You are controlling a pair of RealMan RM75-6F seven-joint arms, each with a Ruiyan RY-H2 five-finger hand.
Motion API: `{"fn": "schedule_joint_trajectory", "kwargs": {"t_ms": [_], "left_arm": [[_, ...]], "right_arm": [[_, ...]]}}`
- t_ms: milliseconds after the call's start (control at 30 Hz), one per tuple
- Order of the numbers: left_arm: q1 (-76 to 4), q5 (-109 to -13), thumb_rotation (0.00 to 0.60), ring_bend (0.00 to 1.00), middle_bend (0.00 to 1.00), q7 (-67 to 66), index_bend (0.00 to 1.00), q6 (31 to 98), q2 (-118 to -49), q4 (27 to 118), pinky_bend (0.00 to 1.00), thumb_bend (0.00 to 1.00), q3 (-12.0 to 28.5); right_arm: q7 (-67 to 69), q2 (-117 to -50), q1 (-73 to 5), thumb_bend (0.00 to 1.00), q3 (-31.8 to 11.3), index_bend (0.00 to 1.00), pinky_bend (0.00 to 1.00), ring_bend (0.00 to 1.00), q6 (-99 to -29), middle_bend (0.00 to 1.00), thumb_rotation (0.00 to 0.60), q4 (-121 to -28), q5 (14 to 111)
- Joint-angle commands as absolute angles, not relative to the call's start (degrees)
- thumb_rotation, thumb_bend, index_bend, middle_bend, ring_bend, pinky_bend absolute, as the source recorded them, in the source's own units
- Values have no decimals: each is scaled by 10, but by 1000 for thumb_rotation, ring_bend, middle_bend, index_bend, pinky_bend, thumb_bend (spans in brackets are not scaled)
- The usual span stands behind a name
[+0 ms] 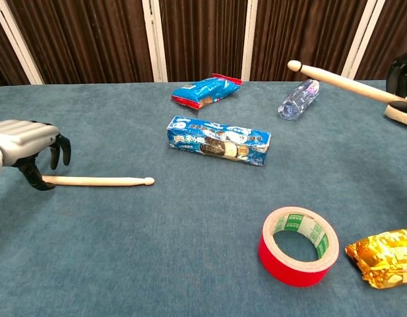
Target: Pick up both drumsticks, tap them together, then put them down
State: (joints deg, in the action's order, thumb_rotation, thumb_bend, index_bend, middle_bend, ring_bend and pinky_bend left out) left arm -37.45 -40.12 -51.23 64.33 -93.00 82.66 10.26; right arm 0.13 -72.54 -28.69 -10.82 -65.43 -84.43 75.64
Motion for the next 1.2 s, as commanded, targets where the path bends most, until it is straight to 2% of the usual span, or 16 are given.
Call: {"fn": "schedule_joint_trajectory", "kwargs": {"t_ms": [33, 467, 1200], "left_arm": [[-379, -402, 600, 74, 443, -509, 454, 640, -935, 822, 0, 353, 100], [-386, -401, 600, 90, 505, -516, 521, 642, -942, 820, 0, 360, 80], [-396, -372, 600, 106, 530, -570, 548, 678, -948, 826, 0, 360, 66]], "right_arm": [[0, -725, -287, 431, -108, 653, 36, 458, -655, 575, 600, -845, 756], [-4, -724, -284, 430, -111, 656, 36, 458, -656, 575, 600, -842, 749], [-11, -722, -282, 430, -113, 660, 36, 458, -661, 574, 600, -845, 749]]}}
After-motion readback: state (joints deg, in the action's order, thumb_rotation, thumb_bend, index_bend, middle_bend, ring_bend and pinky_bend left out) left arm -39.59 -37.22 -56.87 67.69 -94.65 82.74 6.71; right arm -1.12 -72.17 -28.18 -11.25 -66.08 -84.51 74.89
